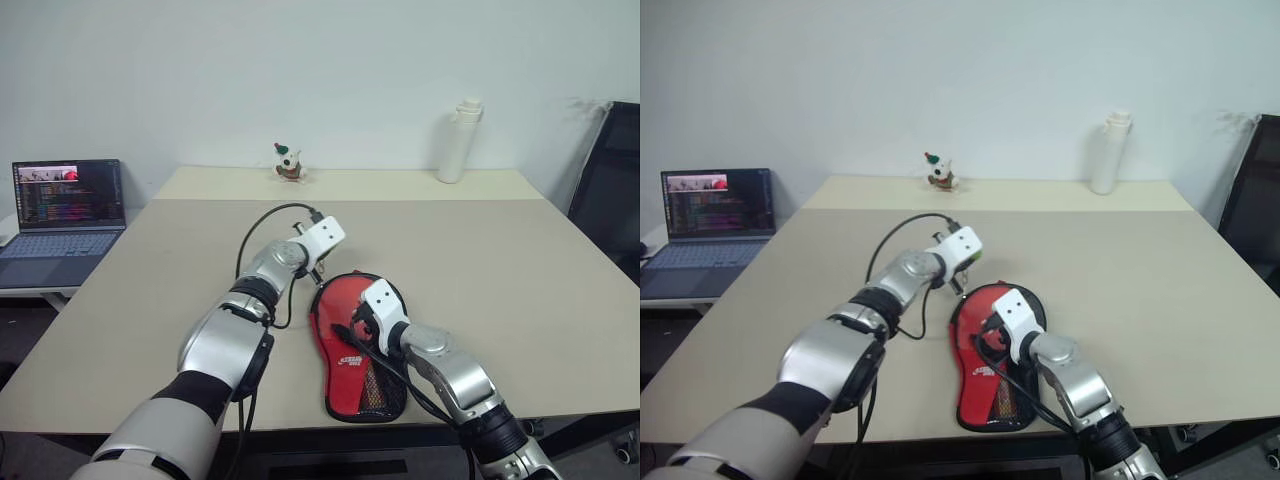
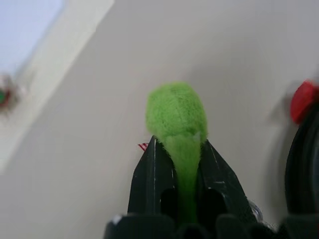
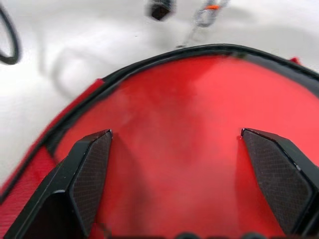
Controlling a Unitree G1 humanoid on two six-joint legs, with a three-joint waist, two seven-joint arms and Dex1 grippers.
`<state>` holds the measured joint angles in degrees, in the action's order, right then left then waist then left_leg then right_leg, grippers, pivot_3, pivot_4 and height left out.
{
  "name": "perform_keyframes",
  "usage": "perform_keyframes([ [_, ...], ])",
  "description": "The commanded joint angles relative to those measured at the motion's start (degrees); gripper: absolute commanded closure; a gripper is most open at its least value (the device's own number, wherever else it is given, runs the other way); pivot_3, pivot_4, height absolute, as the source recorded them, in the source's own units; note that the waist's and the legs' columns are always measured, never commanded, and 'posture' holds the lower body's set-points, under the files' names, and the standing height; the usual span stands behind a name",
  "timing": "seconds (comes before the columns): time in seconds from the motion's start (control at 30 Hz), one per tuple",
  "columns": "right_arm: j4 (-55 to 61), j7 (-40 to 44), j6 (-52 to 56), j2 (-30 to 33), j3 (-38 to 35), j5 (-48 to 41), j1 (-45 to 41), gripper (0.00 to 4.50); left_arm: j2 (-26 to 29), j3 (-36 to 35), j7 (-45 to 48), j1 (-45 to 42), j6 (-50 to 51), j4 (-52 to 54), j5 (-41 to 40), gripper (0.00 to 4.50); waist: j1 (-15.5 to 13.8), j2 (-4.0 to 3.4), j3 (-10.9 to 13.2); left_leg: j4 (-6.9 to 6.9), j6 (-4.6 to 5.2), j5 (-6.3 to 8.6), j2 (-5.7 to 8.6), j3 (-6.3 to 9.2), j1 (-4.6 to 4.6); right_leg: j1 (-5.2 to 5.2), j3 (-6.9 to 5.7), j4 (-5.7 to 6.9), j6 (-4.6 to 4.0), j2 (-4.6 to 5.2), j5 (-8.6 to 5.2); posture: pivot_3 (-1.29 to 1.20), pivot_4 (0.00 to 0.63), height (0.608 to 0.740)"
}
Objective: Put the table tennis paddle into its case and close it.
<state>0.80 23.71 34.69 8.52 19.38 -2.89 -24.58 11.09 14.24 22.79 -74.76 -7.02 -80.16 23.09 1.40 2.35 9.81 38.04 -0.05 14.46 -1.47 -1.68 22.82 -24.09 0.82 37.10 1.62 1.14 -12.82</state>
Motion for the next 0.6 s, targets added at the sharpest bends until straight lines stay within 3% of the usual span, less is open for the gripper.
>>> perform_keyframes([
  [0.03, -2.3, 0.7, 5.6, 1.0, 4.4, 1.7, 5.5, 0.00, -2.1, 3.5, -4.5, -4.6, -4.9, 1.4, 4.7, 4.49, 0.0, 0.00, 0.0, 0.00, 0.00, 0.00, 0.01, -0.01, 0.00, 0.01, -0.01, 0.00, 0.00, 0.00, 0.00, 0.00, 0.150, 0.740],
  [0.37, 2.2, 0.5, 8.3, 1.3, 5.9, 2.0, 10.6, 0.00, -10.3, 13.1, -13.0, -8.0, -13.5, 1.1, 15.4, 4.49, -0.3, 0.01, 0.0, -0.05, 0.00, 0.00, 0.00, -0.01, 0.03, 0.00, -0.05, -0.08, 0.03, -0.03, -0.03, 0.00, 0.150, 0.740],
  [0.6, 2.6, 0.6, 8.9, 0.7, 5.6, 2.5, 10.7, 0.00, -15.0, 12.7, -12.5, -10.0, -17.4, 1.2, 15.1, 4.49, -0.8, -0.02, -0.1, -0.06, -0.02, 0.02, 0.04, -0.07, 0.05, -0.01, -0.03, -0.12, 0.05, -0.01, -0.04, 0.00, 0.150, 0.740],
])
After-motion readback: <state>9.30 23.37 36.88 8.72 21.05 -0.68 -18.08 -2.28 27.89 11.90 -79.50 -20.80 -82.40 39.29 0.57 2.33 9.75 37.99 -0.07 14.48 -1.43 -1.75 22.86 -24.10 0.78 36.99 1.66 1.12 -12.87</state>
